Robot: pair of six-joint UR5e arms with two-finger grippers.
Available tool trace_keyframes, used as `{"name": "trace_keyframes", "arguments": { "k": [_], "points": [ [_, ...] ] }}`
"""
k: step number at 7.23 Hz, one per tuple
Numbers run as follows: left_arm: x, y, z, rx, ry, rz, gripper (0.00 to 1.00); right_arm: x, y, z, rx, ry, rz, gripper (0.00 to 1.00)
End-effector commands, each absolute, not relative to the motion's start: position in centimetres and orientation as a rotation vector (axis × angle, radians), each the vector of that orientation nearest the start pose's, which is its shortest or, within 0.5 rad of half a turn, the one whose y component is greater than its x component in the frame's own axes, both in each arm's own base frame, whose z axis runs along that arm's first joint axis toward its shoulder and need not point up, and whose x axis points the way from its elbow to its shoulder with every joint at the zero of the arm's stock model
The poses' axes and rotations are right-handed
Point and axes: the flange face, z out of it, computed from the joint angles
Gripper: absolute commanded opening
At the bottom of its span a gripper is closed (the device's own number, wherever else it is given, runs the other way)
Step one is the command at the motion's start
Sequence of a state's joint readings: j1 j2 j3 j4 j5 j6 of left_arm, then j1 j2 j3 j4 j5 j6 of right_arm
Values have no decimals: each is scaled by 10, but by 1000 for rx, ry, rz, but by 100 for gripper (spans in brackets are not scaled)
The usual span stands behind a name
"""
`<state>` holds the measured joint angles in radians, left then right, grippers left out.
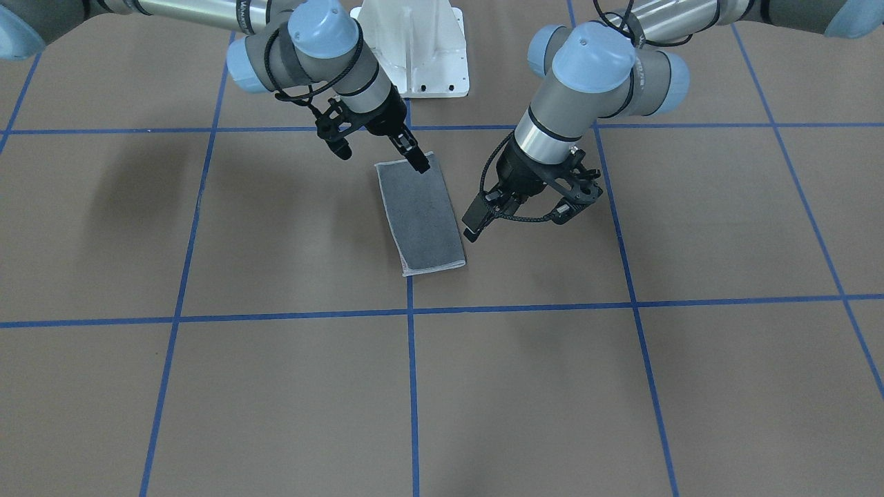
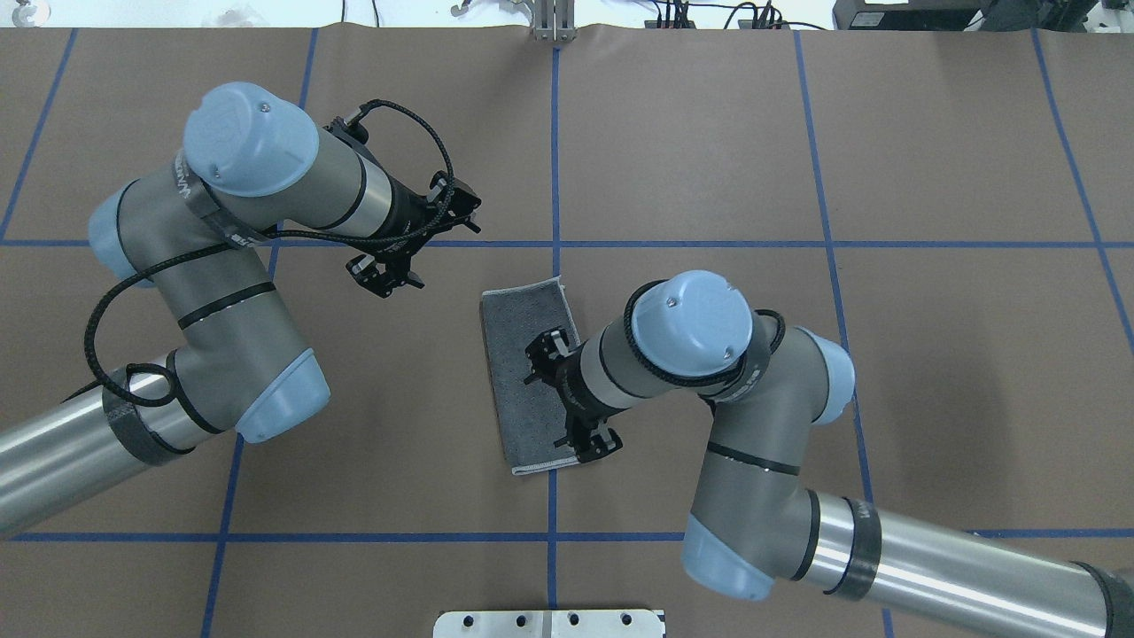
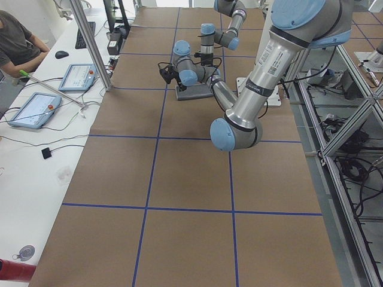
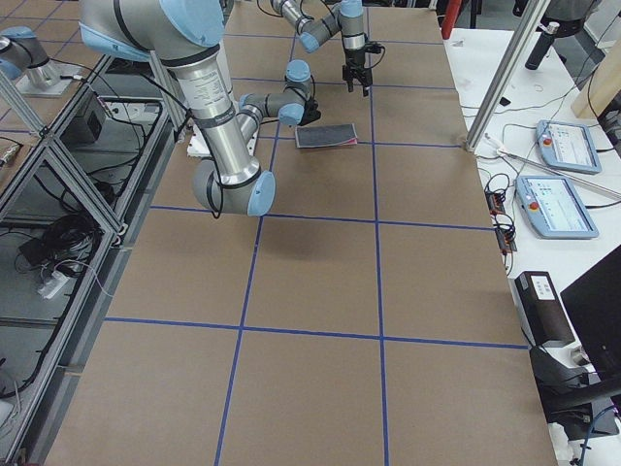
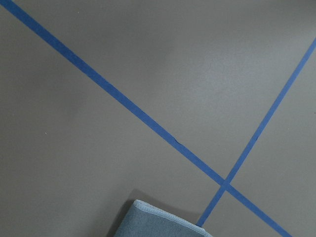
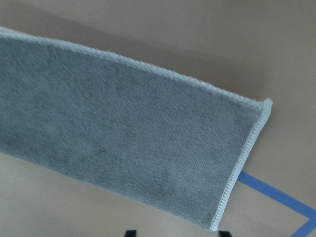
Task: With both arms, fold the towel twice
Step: 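Release and lift the right gripper while the left gripper approaches the strip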
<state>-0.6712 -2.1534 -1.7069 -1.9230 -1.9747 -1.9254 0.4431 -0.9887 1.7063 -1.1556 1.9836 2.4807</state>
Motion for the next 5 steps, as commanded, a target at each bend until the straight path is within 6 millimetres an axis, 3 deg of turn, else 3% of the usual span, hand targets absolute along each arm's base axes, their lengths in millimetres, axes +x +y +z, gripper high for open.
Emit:
{"name": "trace_keyframes", "arguments": {
  "k": [1,2,3,4,5],
  "points": [
    [497,-423,204,-207,1147,-760,100,-482,-420,232,-556,-1084,901,100],
    [505,-389,210,-193,1149,-739,100,-464,-435,242,-470,-1103,836,100],
    [504,-365,231,-194,1131,-728,99,-455,-445,252,-426,-1102,819,100],
    [524,-332,235,-173,1159,-739,99,-453,-451,256,-409,-1096,818,100],
    [529,-315,240,-190,1203,-776,98,-454,-453,261,-396,-1088,808,100]
  ]
}}
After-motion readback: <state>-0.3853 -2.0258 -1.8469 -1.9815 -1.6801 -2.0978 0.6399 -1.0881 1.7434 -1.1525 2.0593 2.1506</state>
